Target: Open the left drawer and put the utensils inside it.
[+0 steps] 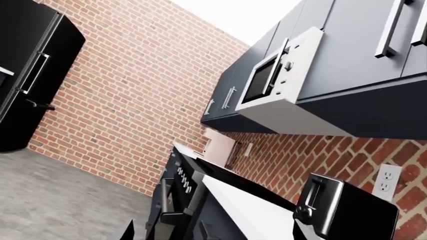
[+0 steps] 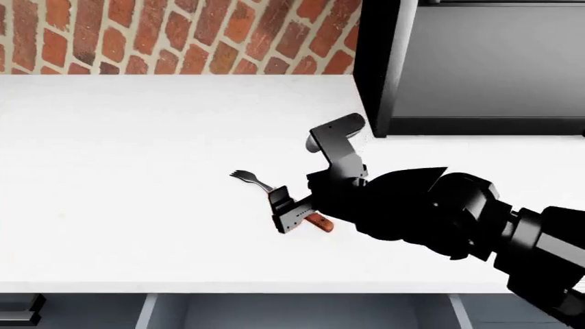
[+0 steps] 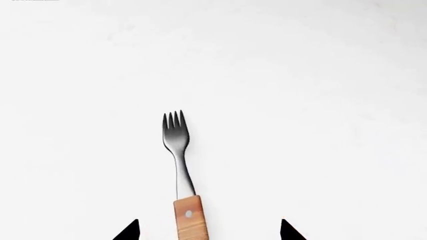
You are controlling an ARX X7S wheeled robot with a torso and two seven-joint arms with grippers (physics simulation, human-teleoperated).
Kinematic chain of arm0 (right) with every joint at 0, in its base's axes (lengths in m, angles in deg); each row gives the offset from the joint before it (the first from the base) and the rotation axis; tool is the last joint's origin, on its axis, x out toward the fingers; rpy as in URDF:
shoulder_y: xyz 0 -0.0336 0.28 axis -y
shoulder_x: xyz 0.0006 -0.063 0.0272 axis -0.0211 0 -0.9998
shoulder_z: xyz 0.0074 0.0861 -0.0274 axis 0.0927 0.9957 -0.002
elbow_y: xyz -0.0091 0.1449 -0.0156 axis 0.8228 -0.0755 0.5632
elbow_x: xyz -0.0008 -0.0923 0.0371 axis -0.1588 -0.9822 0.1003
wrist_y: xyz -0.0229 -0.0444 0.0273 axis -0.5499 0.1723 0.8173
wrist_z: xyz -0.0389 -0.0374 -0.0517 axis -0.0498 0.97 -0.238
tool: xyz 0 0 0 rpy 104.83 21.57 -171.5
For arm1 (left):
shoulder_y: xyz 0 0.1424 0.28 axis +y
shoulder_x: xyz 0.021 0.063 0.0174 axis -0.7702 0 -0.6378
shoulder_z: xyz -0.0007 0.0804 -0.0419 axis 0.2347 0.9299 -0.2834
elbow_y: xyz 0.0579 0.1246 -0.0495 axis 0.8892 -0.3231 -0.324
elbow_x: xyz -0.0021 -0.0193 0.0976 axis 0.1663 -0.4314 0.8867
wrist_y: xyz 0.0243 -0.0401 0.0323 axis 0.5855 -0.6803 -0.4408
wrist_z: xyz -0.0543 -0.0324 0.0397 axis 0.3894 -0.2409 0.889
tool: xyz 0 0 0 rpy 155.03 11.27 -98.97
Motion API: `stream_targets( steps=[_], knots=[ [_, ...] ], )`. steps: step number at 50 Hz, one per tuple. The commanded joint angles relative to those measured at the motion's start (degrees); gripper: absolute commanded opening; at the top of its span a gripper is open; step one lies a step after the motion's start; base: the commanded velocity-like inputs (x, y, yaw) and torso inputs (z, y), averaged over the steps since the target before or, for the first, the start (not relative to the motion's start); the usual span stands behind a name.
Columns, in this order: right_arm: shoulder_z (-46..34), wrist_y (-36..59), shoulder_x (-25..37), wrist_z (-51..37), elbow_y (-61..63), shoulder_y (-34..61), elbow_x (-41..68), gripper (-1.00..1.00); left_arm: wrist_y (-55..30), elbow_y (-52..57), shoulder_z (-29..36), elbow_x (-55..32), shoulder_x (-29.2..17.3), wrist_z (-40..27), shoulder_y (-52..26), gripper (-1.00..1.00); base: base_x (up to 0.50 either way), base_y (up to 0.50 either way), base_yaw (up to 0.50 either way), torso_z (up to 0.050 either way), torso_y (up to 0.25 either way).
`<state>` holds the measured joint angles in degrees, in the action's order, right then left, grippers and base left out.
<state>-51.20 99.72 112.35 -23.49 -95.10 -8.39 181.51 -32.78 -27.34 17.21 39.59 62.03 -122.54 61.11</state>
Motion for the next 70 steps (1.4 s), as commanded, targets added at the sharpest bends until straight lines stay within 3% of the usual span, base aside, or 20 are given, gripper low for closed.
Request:
stream_targets(
  steps=[1,35,36,59,70],
  knots=[
    [0.28,-1.72,-1.88,2.44,-4.16,-2.38,-0.05,1.0,-0.22,-0.15,0.1,-0.03,-0.08,0.09,-0.1,1.0,0.0,0.0,0.0,0.0,0.0],
    [1.08,-4.78,-5.27,5.16,-10.79,-7.64,0.51,1.0,-0.7,-0.65,0.29,-0.11,-0.16,0.11,-0.49,1.0,0.0,0.0,0.0,0.0,0.0],
    [1.14,-4.92,-5.23,5.18,-10.78,-7.74,0.49,-1.0,-0.69,-0.68,0.29,-0.13,-0.17,0.11,-0.5,1.0,0.0,0.0,0.0,0.0,0.0],
    [1.4,-11.98,-1.3,3.24,-2.14,-8.83,-6.66,-1.0,-0.66,-0.33,0.28,-0.1,-0.07,0.02,-0.36,1.0,0.0,0.0,0.0,0.0,0.0],
    [3.23,-11.6,1.3,2.12,1.7,-4.34,-7.05,-1.0,-0.23,-0.36,0.22,-0.14,-0.1,-0.04,-0.2,1.0,0.0,0.0,0.0,0.0,0.0]
  ],
)
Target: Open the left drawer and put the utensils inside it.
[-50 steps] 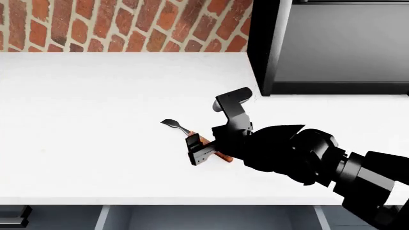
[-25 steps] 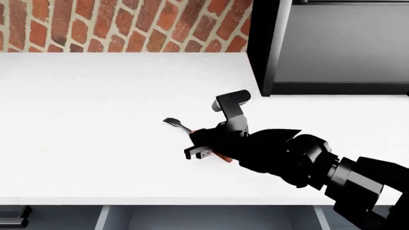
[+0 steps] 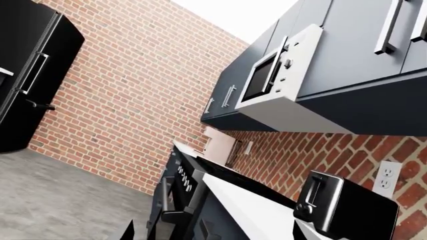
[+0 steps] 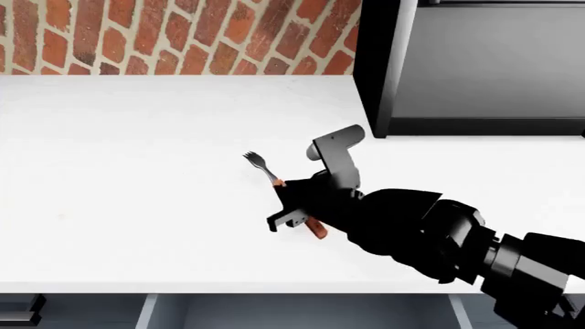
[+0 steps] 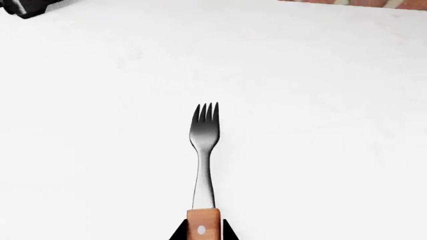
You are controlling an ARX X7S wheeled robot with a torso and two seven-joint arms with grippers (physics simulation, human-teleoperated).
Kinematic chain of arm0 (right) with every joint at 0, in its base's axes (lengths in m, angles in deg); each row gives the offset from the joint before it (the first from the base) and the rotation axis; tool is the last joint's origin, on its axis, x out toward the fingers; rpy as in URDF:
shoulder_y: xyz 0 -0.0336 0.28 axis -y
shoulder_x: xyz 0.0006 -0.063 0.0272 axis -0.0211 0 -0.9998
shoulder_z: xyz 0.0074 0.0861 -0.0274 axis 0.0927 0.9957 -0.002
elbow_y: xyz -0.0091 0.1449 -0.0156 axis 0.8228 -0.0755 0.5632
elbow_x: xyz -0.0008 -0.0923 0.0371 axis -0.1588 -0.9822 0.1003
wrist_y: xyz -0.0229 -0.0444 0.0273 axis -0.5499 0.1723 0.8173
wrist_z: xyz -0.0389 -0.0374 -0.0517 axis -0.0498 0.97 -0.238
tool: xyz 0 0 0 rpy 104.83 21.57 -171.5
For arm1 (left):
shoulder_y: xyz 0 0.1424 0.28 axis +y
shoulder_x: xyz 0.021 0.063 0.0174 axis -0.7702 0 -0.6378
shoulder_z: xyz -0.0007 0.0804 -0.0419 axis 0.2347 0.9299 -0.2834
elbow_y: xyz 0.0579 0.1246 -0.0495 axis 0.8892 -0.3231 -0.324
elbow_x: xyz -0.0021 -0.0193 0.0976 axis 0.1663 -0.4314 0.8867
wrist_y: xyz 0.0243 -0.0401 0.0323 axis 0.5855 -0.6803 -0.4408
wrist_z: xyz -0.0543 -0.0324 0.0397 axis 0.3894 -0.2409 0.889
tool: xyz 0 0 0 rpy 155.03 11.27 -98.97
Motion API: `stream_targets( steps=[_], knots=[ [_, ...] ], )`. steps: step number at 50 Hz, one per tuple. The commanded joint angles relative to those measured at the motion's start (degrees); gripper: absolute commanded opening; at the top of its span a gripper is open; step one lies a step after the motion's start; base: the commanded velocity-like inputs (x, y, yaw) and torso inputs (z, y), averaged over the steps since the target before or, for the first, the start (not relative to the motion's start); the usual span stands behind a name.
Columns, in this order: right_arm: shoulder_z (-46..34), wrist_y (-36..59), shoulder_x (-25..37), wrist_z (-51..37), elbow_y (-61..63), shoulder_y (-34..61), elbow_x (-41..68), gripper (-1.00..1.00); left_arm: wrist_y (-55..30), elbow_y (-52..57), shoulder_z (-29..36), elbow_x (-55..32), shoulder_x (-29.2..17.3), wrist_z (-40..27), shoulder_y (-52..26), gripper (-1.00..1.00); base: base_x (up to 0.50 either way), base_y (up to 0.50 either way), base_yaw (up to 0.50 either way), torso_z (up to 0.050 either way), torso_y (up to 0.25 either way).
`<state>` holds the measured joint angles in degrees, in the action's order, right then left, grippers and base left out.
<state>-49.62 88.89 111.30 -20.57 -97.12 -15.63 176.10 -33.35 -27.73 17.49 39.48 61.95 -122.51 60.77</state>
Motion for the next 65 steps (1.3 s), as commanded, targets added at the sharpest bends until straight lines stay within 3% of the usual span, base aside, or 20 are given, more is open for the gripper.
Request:
stream_targets(
  steps=[1,39,65],
  knots=[
    [1.83,-0.68,2.58,-0.84,4.03,3.24,-1.54,-1.0,0.37,0.05,-0.07,-0.01,-0.01,-0.07,0.15,1.0,0.0,0.0,0.0,0.0,0.0],
    [-2.79,12.3,23.87,-10.97,46.54,13.93,-7.28,-1.0,0.66,0.65,-0.59,0.3,0.14,-0.1,0.51,1.0,0.0,0.0,0.0,0.0,0.0],
    [-6.57,25.02,20.4,-17.49,63.63,20.5,-3.7,-1.0,0.97,1.01,-0.87,0.83,0.25,-0.33,0.78,1.0,0.0,0.0,0.0,0.0,0.0]
  ],
)
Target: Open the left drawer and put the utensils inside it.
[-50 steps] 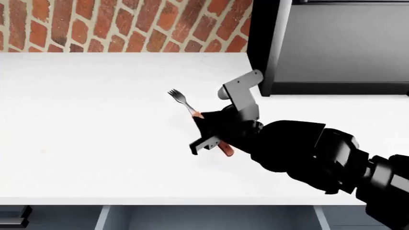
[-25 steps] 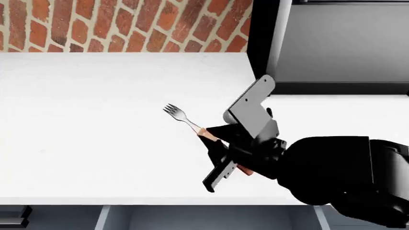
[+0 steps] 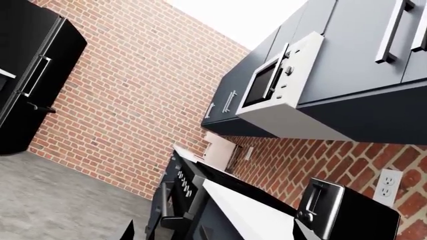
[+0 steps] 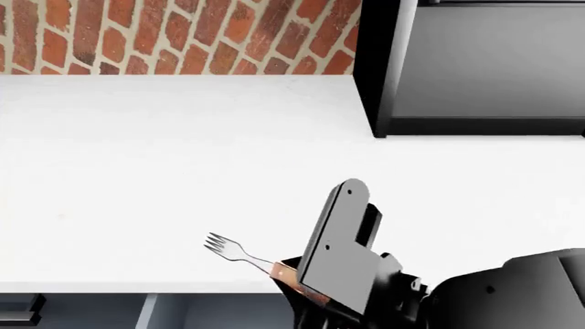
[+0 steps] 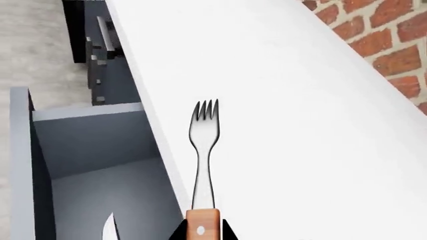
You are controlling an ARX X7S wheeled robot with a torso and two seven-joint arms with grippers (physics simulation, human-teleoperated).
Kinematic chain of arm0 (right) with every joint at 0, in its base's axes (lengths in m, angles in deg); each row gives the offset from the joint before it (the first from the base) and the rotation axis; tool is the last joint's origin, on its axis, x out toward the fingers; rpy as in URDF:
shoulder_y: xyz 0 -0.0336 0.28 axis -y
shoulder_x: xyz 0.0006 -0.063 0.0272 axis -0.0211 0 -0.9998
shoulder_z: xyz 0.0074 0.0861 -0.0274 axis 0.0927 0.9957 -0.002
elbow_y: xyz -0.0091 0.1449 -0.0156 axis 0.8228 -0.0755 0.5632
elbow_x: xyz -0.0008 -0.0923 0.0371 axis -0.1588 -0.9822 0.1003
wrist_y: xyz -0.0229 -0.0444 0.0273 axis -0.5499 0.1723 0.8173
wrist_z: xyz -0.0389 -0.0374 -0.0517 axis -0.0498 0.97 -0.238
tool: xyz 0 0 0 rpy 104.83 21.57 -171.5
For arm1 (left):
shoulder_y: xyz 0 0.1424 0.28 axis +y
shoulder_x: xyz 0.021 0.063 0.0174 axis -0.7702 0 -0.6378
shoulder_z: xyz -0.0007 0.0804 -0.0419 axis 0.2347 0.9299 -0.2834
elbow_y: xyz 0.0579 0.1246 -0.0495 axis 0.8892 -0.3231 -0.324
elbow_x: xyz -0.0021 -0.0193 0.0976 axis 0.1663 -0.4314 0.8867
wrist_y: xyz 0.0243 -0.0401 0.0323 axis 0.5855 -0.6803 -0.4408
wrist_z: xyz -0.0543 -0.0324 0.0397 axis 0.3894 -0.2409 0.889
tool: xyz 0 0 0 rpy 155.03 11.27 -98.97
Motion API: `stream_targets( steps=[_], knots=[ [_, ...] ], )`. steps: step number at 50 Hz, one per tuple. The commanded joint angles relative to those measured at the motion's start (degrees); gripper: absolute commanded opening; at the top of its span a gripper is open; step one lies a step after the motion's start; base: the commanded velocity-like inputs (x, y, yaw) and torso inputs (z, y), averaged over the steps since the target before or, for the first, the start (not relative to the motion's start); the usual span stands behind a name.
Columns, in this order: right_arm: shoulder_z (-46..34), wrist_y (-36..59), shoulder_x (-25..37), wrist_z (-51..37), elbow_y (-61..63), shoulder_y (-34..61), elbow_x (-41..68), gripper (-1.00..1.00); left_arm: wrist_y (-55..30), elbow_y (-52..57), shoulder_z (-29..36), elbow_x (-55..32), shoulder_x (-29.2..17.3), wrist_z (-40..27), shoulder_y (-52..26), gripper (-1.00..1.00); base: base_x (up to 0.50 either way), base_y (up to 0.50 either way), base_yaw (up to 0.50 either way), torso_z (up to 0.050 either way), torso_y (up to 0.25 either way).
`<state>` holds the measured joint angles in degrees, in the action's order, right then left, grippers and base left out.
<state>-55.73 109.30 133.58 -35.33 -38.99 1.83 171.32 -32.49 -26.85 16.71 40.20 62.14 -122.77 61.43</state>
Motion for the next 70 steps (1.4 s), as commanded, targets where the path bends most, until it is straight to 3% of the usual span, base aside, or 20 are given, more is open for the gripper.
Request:
stream_targets(
  steps=[1,43,70],
  knots=[
    [-0.42,4.86,-2.27,-2.87,5.54,3.34,1.29,-1.0,0.18,0.17,-0.14,0.12,0.09,-0.13,0.22,1.0,0.0,0.0,0.0,0.0,0.0],
    [-3.48,16.3,-18.46,-6.89,5.07,10.96,6.62,-1.0,0.1,-0.23,-0.09,-0.04,0.12,-0.15,0.17,1.0,0.0,0.0,0.0,0.0,0.0],
    [-8.22,18.2,-19.45,-2.45,-0.01,5.31,-0.4,-1.0,-0.29,-0.26,0.08,-0.22,0.05,-0.03,-0.04,1.0,0.0,0.0,0.0,0.0,0.0]
  ],
)
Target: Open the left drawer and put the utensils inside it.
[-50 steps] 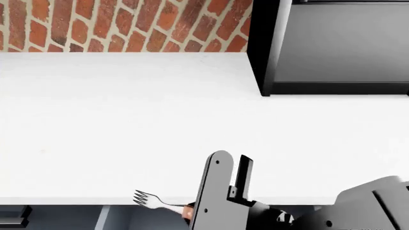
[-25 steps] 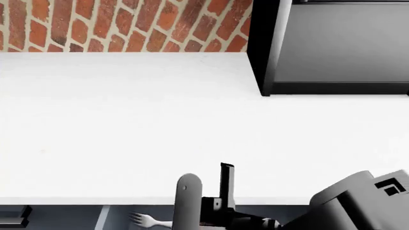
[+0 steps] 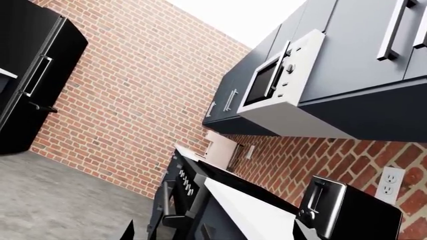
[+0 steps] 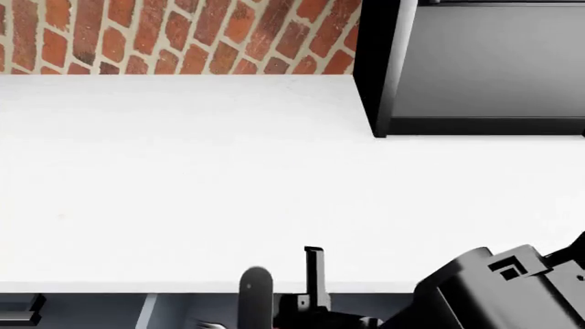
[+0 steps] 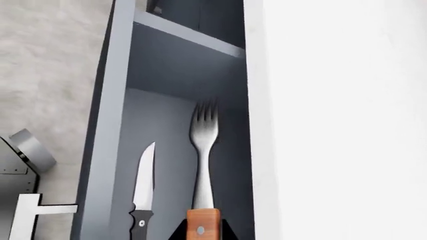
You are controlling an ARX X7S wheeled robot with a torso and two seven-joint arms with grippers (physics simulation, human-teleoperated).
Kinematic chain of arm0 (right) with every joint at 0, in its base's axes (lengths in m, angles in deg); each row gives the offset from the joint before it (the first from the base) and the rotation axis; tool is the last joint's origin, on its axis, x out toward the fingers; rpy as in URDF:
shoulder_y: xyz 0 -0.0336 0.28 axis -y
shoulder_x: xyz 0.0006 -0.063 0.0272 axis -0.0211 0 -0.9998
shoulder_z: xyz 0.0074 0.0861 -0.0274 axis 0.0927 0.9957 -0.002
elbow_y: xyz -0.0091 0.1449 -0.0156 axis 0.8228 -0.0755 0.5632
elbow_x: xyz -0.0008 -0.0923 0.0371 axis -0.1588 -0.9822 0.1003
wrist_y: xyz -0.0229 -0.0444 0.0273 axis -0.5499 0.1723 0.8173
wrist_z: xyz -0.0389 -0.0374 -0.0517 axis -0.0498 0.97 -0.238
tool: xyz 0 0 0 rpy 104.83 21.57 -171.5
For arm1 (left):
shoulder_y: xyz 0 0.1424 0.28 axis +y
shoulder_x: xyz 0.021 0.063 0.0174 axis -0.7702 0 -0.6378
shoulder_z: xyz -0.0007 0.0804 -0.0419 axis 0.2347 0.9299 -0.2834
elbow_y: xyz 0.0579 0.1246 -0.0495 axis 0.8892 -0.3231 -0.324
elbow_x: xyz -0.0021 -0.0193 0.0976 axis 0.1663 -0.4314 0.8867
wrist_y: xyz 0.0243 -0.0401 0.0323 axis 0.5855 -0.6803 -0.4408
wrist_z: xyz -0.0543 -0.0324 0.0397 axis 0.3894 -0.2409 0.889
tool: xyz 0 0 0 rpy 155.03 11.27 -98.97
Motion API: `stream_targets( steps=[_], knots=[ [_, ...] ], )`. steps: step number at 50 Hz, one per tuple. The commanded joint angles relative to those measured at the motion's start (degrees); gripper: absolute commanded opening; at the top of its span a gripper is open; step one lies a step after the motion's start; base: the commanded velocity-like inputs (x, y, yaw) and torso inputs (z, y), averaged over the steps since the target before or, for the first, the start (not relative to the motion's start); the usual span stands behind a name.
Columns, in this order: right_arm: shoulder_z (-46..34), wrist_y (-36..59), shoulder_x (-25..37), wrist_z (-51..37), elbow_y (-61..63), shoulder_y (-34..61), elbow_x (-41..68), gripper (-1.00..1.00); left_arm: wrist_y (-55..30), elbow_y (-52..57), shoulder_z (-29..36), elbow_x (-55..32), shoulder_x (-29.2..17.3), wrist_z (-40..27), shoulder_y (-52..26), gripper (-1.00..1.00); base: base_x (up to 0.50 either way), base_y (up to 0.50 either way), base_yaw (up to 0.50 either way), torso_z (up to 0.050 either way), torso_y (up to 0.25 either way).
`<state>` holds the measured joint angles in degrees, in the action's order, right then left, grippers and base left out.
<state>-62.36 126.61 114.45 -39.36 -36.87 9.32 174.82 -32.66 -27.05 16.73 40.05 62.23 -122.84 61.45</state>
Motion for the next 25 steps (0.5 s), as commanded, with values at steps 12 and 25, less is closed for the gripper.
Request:
stream_targets(
  steps=[12,25],
  knots=[
    [-3.16,0.89,-1.07,2.24,-3.66,-4.66,-6.51,-1.0,-0.12,-0.24,0.12,-0.02,-0.09,0.08,-0.16,1.0,0.0,0.0,0.0,0.0,0.0],
    [-2.46,0.33,-1.25,1.42,-3.9,-4.79,-6.51,1.0,0.22,-0.29,0.11,-0.15,-0.09,0.04,-0.04,1.0,0.0,0.0,0.0,0.001,0.0]
  ],
)
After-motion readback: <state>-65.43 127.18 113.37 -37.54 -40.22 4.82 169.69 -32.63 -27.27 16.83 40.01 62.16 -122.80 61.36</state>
